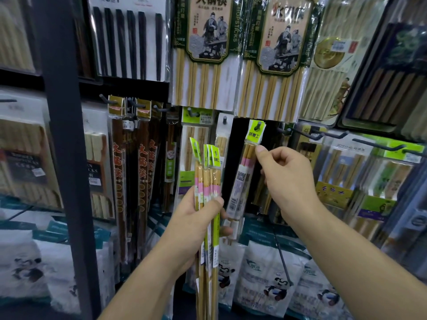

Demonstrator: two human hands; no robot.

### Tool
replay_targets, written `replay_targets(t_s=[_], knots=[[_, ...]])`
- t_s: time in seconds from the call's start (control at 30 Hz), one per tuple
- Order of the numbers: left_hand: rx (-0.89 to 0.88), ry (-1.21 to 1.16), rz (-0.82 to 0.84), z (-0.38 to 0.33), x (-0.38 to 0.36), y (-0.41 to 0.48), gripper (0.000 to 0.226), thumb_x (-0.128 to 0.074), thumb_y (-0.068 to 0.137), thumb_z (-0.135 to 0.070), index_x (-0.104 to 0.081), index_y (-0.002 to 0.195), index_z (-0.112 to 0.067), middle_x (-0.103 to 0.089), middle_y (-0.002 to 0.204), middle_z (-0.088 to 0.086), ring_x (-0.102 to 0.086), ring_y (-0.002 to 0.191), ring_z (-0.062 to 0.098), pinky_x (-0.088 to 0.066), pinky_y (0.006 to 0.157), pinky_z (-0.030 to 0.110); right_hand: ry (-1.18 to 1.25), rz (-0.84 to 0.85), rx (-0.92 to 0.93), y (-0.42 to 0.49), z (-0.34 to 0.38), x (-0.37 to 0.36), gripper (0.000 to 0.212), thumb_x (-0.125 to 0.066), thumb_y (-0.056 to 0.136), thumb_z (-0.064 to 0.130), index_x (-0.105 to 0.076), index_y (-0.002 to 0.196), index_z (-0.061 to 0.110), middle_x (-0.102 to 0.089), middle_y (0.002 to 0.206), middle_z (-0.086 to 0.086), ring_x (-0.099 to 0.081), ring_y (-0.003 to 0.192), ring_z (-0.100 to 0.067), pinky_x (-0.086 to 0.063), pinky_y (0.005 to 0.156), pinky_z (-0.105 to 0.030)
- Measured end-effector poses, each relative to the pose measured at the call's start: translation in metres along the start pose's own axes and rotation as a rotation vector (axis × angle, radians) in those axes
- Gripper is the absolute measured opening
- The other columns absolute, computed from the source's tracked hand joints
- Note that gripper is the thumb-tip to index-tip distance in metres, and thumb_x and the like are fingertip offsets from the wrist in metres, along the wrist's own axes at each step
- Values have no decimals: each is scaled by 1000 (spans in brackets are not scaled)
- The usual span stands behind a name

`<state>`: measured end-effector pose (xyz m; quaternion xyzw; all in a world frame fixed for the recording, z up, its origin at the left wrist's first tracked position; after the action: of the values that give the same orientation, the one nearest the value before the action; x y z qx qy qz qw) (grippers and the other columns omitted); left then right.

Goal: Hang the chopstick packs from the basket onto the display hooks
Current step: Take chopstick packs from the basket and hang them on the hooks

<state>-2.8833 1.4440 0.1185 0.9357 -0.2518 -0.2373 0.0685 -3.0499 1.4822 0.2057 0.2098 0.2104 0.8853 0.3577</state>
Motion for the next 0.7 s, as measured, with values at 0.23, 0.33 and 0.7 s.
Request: replay_targets(t_s=[0.23, 0.33, 0.7], knots=[[-3, -32, 65, -4, -7, -4, 8, -73, 88, -19, -76, 92, -25, -72, 80, 8, -74, 76, 24, -63, 66, 39, 52, 299, 36, -24, 8, -8, 15, -69, 94, 32, -74, 84, 24, -69, 74, -6, -55, 57, -2, -47, 53, -15], [3, -29, 90, -3, -9, -5, 9, -78, 89, -21, -77, 94, -28, -76, 89, 9, -75, 83, 27, -63, 68, 41, 64, 345, 51, -30, 10, -12, 17, -69, 95, 29, -74, 82, 20, -61, 63, 4, -53, 58, -5, -47, 53, -17], [-10, -10, -51, -6, -3, -3, 15, -58, 100, 0, -71, 95, -7, -70, 73, 7, -72, 68, 14, -60, 60, 26, 182, 93, 90, -1, 27, -2, 32, -60, 101, 24, -72, 73, 17, -67, 75, -18, -54, 54, -9, -45, 52, -18]])
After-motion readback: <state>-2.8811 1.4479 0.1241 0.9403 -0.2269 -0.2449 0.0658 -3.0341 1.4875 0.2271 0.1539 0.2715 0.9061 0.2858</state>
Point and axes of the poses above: each hand's wrist, its own y-axis towards the middle knuckle, its own x-axis out of the back of the hand, z = x × y, the point moved 1 cm from there along y, towards the middle knuckle
